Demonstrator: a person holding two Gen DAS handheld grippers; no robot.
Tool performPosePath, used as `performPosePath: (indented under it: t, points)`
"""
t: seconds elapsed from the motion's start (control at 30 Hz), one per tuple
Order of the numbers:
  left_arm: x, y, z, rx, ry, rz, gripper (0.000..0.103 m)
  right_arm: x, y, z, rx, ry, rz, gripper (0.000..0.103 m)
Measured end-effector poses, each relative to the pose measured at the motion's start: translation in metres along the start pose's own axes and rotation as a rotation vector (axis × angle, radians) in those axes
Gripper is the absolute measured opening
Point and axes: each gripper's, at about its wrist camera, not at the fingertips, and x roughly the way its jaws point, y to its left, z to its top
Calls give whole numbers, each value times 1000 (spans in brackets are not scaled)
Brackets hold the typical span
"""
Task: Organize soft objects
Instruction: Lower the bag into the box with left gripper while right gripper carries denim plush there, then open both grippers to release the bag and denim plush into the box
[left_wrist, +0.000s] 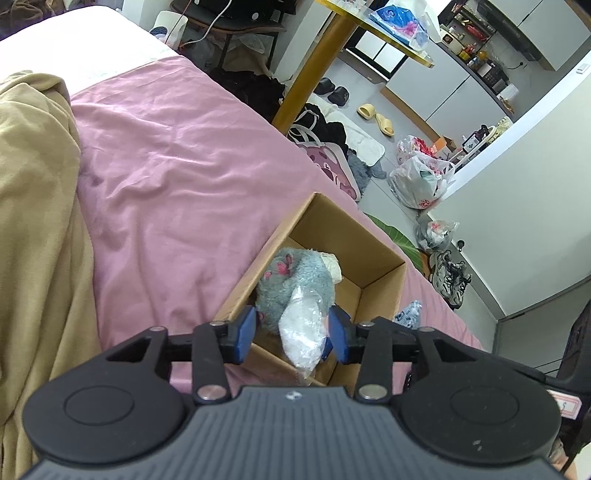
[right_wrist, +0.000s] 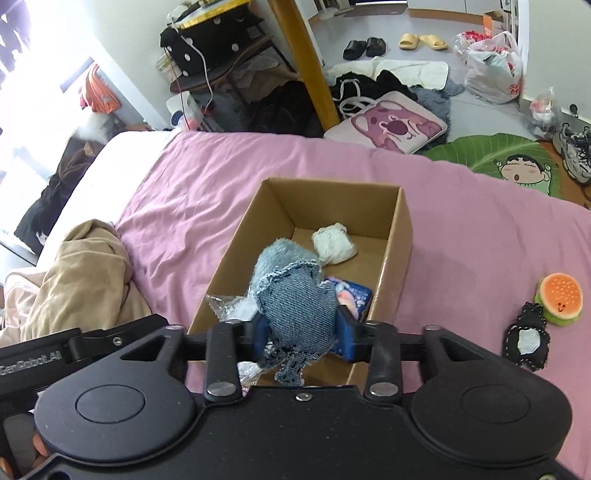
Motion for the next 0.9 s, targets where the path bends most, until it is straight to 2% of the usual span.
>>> performPosePath:
  t: [0.2, 0.27, 0.47, 0.73, 0.9]
  points:
    - [-1, -1, 0, 7, 5, 7, 53, -1, -2, -3, 16, 18, 17, 54]
    - [-2, -3, 0, 12, 2, 12, 59, -5, -3, -4, 16, 17, 31, 60]
    - [-5, -16, -5, 44, -4, 20, 70, -16, -12, -5, 28, 4, 43, 61]
    - [-2, -38, -12, 90, -2, 42, 77, -33, -32, -9, 31, 3, 52, 65]
    - [-3, -55, -16, 121, -22, 45, 84, -47, -47, -11, 26, -9, 68, 74]
